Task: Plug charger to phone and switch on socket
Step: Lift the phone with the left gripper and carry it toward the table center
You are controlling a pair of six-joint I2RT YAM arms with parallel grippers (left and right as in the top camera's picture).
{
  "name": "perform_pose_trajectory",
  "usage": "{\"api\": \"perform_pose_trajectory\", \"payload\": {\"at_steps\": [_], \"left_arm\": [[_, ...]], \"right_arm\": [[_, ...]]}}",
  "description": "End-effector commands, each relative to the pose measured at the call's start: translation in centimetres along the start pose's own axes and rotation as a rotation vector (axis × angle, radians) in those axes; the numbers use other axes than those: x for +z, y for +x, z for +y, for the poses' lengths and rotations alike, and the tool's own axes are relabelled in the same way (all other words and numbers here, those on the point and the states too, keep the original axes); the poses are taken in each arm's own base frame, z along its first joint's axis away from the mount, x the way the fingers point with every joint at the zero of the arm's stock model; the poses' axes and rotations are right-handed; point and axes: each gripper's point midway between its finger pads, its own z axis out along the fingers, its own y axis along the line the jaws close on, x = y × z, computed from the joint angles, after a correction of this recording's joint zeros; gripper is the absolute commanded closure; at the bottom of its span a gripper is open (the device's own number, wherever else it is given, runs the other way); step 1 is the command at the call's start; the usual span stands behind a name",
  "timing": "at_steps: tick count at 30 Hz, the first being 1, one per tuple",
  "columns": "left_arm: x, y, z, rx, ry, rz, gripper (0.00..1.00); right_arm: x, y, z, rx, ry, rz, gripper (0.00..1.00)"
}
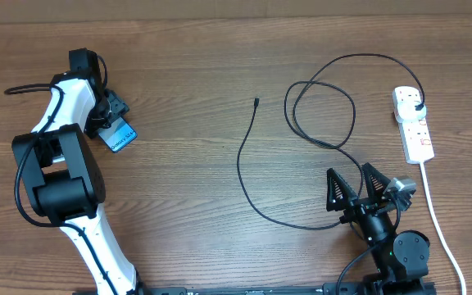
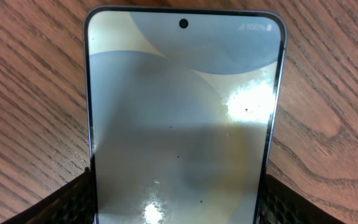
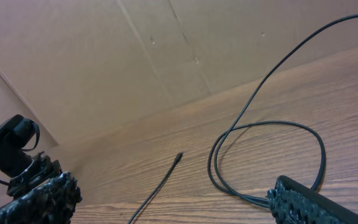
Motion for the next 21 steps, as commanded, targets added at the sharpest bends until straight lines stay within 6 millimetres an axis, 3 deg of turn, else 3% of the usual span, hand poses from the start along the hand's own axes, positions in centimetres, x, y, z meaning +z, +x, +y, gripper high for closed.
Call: {"api": "perform_pose_trajectory", "payload": {"at_steps": [1, 4, 9, 11, 21], "left_arm": [[4.3, 4.0, 2.2, 0.025, -0.097, 0.141, 0.30], [4.3, 4.3, 2.3, 0.028, -0.104, 0.152, 0.37], [4.2, 4.5, 2.4, 0.037, -0.108, 0.158, 0.36], [4.2, 4.5, 2.4, 0.041, -0.108, 0.158, 0.39], [4.2, 5.1, 1.7, 0.036, -0.066, 0.193, 0.84]], "right_arm": [[0.0, 0.2, -0.2, -0.004, 0.005, -0.003, 0.00], [0.0, 0.2, -0.2, -0.004, 0.005, -0.003, 0.00], [0.0, 0.2, -0.2, -0.004, 0.005, -0.003, 0.00], [0.0, 0.2, -0.2, -0.004, 0.005, -0.003, 0.00], [0.0, 0.2, -0.2, -0.004, 0.005, -0.003, 0.00]]}}
